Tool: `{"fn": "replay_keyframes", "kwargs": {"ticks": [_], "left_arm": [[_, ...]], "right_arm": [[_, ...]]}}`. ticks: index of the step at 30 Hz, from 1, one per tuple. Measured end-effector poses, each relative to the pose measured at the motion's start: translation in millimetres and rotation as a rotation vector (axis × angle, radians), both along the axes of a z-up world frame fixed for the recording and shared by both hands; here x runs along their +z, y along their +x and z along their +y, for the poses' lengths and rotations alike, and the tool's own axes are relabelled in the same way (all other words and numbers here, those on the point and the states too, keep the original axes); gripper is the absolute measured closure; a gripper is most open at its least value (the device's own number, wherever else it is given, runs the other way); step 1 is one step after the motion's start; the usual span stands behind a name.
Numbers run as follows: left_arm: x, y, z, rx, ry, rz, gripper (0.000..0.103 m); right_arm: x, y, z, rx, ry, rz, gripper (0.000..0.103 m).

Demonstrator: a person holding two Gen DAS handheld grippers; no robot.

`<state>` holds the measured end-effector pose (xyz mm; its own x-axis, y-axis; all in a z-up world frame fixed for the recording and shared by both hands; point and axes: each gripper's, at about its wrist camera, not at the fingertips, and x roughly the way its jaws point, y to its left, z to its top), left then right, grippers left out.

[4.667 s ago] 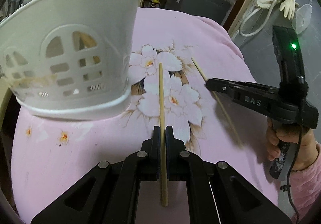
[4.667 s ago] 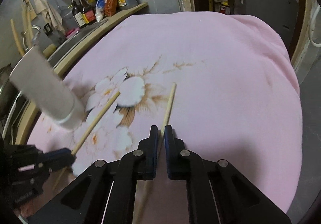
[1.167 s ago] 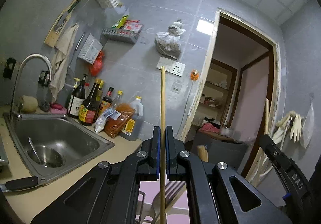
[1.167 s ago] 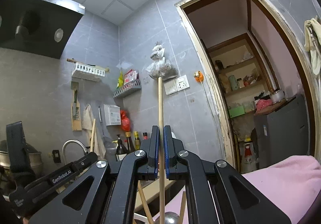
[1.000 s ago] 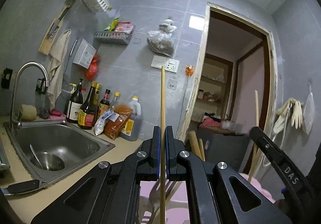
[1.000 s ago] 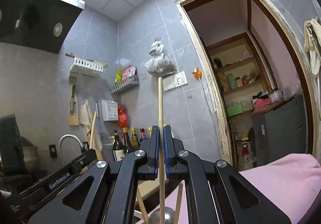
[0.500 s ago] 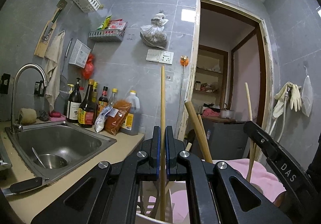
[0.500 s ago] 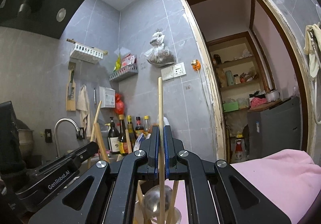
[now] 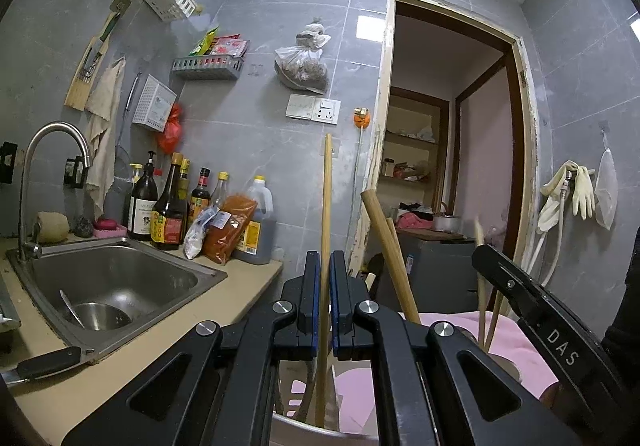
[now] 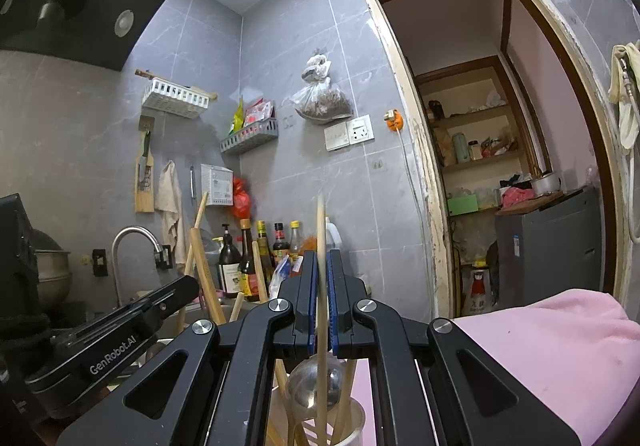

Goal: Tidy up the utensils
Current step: 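Raise the left tool's chopstick over the white slotted holder while the right tool raises its chopstick, then open the left tool to drop its chopstick while the right tool drops its chopstick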

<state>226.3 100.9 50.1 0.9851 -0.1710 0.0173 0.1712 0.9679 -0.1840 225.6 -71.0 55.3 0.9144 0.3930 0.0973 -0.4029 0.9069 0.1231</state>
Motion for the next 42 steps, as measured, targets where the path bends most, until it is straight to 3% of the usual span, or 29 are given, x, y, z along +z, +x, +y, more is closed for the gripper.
{"fn": "replay_keyframes", "kwargs": {"ticks": [17, 27, 42], "left_arm": [[2, -4, -2, -0.010, -0.008, -0.010, 0.099], [5, -10, -7, 0.002, -0.008, -0.007, 0.093], [12, -26, -9, 0.017, -0.014, 0.027, 0.072]], "right_arm": [[-1, -3, -2, -0.005, 0.005, -0.014, 0.094], [-1, -11, -3, -0.054, 0.007, -0.037, 0.086], [6, -26, -24, -0.138, 0.012, -0.011, 0.073]]}}
